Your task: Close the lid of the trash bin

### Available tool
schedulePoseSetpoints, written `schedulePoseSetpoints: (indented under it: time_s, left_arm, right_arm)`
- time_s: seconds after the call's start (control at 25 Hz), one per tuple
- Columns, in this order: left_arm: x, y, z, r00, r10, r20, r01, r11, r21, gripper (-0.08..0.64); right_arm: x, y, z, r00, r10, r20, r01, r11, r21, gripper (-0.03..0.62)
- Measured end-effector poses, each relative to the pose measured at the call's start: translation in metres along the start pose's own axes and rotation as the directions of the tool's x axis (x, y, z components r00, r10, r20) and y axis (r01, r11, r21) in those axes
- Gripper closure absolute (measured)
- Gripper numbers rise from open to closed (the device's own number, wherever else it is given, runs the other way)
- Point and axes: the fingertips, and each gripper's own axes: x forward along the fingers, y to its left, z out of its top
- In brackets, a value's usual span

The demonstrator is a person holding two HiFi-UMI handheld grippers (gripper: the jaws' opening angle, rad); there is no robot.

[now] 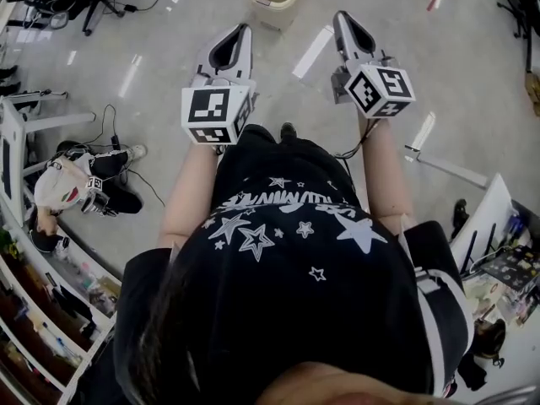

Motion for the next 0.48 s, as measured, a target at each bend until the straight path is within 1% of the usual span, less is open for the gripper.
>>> schedulePoseSetpoints:
  time_s: [0.2,0.36,0.48]
  left_arm:
    - [0.029,0.03,-0.011,1.0,0.009,-0.026,-0.009,1.0,-0.022,0.548]
    - [0.068,0.062,-0.014,1.0,-0.011,-0.022,0.011,1.0,-0.026,0.548]
    - [0.105,0.085,-0.013,0.999,-0.033,-0.022,0.033,0.999,-0.038,0.548]
  right_arm:
    - [0.04,-0.012,-0.013,0.999,-0.006,-0.046,0.007,1.0,0.026,0.586]
    - [0.08,-0.027,-0.012,0.998,-0.041,-0.05,0.043,0.999,0.027,0.586]
    - [0.112,-0.037,-0.009,0.998,-0.03,-0.052,0.032,0.999,0.036,0.586]
